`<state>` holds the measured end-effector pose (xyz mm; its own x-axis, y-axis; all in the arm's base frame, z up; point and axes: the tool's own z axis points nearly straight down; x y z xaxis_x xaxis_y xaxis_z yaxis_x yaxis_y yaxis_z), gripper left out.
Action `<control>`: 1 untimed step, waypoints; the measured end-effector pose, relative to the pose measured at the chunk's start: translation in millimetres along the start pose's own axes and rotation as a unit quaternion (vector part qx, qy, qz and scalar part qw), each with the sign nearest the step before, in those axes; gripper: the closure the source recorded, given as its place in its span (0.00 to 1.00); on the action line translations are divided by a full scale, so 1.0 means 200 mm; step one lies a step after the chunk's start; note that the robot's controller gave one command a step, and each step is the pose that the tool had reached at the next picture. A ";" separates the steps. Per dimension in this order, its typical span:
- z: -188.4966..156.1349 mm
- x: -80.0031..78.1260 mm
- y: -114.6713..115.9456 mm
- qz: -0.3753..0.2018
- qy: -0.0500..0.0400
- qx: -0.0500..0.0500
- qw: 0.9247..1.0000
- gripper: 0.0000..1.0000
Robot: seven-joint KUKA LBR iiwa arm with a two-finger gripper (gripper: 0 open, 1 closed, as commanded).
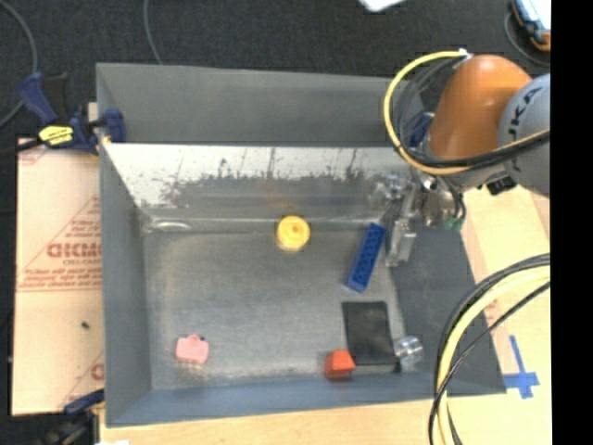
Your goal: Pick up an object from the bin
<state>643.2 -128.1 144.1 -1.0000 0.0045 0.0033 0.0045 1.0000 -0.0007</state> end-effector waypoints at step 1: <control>-0.03 -0.01 0.00 -0.002 -0.004 0.001 1.000 0.00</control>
Offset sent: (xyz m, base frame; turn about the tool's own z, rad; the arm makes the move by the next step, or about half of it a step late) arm -0.0237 0.0038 -0.0615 -0.6405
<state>644.9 -127.6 149.7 -1.0000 0.0014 -0.0046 0.0014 1.0000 -0.0019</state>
